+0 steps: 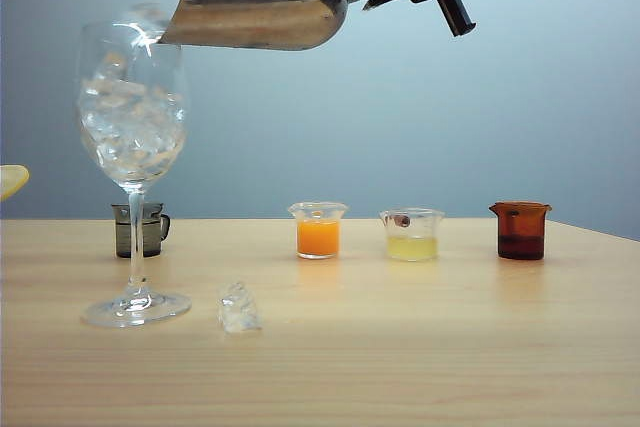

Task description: Pick up the ice scoop on the desk filled with ice cubes, pour the ice into the goblet, and finally put the scoop back on the table.

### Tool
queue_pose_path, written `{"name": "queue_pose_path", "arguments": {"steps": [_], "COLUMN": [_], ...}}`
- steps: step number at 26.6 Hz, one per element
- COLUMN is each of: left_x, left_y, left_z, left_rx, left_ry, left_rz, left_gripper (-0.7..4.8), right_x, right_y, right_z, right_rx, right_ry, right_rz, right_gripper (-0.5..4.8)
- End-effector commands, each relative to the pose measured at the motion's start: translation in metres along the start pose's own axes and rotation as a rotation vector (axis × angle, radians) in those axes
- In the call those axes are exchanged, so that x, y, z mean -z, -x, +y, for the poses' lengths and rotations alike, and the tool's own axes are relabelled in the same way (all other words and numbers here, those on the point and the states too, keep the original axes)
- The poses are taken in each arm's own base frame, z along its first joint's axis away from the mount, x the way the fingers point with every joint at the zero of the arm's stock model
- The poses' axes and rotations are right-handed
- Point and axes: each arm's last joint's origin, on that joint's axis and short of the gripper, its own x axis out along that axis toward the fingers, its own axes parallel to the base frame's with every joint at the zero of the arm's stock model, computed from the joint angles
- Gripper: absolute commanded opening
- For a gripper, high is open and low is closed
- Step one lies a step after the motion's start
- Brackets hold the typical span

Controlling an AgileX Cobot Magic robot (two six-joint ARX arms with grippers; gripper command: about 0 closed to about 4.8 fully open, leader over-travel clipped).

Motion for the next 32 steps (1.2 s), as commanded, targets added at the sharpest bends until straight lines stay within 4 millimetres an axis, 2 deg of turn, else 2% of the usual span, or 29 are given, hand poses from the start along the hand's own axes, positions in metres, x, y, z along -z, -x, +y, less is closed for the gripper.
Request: {"name": "queue_pose_path", "arguments": {"steps": [1,8,14,16,19,23,24,28,29,32], "left_x": [-0.002,-0.002,-0.002,-0.002,-0.003,-0.005,-0.005,-0.006,-0.006,-0.008], "left_y": [0.001,0.002,0.002,0.002,0.003,0.004,0.004,0.004,0.004,0.005], "left_z": [0.0,0.0,0.0,-0.002,-0.002,-0.002,-0.002,-0.002,-0.002,-0.002], "left_rx": [-0.004,-0.004,-0.002,0.052,0.067,0.059,0.052,0.052,0.052,0.051], "left_ry": [-0.003,-0.003,-0.002,0.001,0.0,0.0,-0.002,-0.002,-0.002,-0.002], "left_rz": [-0.013,-0.013,-0.017,-0.016,-0.012,-0.024,-0.027,-0.032,-0.041,-0.05], "left_gripper": [-0.06,-0.06,-0.06,-0.06,-0.06,-0.06,-0.06,-0.06,-0.06,-0.06], "right_x": [-0.003,-0.006,-0.031,-0.048,-0.054,-0.053,-0.051,-0.043,-0.04,-0.038], "right_y": [0.003,0.005,0.028,0.058,0.086,0.109,0.117,0.129,0.135,0.145], "right_z": [0.008,0.008,0.006,-0.009,-0.032,-0.069,-0.088,-0.128,-0.148,-0.171], "right_rx": [-0.045,-0.052,-0.081,-0.04,0.007,0.09,0.104,0.138,0.182,0.226], "right_ry": [0.009,0.008,0.005,-0.005,-0.026,-0.058,-0.068,-0.09,-0.109,-0.127], "right_rz": [-0.017,-0.031,-0.038,-0.115,-0.171,-0.225,-0.25,-0.297,-0.315,-0.354], "right_gripper": [-0.06,-0.06,-0.06,-0.06,-0.06,-0.06,-0.06,-0.06,-0.06,-0.06]}}
